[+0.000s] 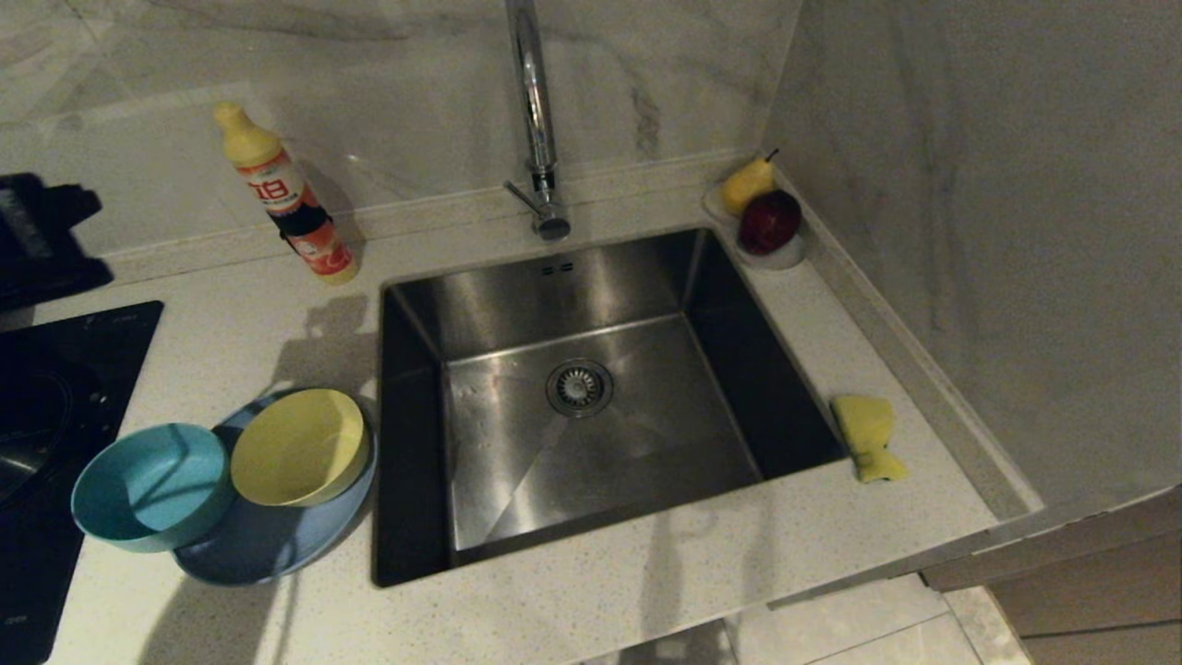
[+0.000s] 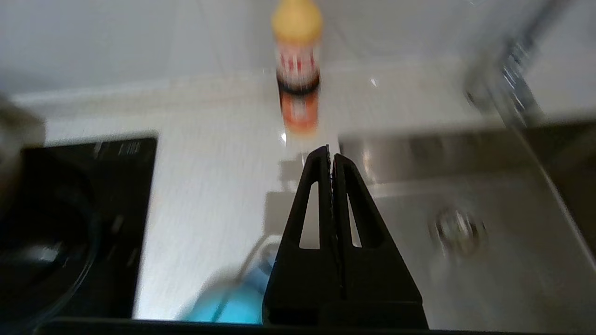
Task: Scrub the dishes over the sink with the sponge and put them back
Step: Grab the dish soap
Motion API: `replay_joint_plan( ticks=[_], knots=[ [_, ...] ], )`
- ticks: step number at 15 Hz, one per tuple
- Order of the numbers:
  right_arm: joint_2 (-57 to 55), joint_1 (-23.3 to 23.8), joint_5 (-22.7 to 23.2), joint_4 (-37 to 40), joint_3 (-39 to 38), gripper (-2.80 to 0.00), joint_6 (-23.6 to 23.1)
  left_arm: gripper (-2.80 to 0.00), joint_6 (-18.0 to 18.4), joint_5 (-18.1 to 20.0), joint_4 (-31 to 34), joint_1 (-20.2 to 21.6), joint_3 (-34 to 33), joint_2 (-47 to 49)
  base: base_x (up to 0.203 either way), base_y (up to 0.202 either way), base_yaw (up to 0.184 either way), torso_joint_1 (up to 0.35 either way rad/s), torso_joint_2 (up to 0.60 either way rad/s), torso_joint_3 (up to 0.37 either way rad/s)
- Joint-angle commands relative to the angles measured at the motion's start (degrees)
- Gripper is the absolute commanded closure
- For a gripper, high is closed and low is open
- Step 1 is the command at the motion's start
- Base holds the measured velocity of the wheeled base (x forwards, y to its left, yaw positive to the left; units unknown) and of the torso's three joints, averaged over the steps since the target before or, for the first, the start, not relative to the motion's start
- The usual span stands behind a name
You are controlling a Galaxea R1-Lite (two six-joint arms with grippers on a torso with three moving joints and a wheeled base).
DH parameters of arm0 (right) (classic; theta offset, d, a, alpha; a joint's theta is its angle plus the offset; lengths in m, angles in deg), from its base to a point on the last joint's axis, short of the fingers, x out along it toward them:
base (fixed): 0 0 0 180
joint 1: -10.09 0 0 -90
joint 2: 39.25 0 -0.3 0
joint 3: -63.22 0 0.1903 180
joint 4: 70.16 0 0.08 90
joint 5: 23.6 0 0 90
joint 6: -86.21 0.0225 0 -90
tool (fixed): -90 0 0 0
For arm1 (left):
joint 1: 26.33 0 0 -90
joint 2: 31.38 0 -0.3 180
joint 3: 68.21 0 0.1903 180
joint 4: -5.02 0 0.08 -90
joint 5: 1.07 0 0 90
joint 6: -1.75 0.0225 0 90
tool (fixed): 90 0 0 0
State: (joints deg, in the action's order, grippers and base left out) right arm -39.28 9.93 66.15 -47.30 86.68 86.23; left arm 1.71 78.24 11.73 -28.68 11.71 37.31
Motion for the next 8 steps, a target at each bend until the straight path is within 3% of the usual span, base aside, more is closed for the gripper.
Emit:
replay_joint_plan(
  ticks=[1, 7, 8],
  knots=[
    [0.02, -0.02, -0.01, -0.02, -0.01, 0.00, -0.02, 0.00, -0.58, -4.42, -4.40, -1.56, 7.19, 16.58, 0.000, 0.000, 0.000, 0.000, 0.00, 0.000],
    [0.02, -0.02, -0.01, -0.02, -0.01, 0.00, -0.02, 0.00, -0.78, -15.95, -12.60, -6.68, 20.21, 32.78, 0.000, 0.000, 0.000, 0.000, 0.00, 0.000],
    [0.02, -0.02, -0.01, -0.02, -0.01, 0.00, -0.02, -0.64, -0.64, -16.81, -13.96, -6.81, 21.50, 34.45, 0.000, 0.000, 0.000, 0.000, 0.00, 0.000]
  ],
)
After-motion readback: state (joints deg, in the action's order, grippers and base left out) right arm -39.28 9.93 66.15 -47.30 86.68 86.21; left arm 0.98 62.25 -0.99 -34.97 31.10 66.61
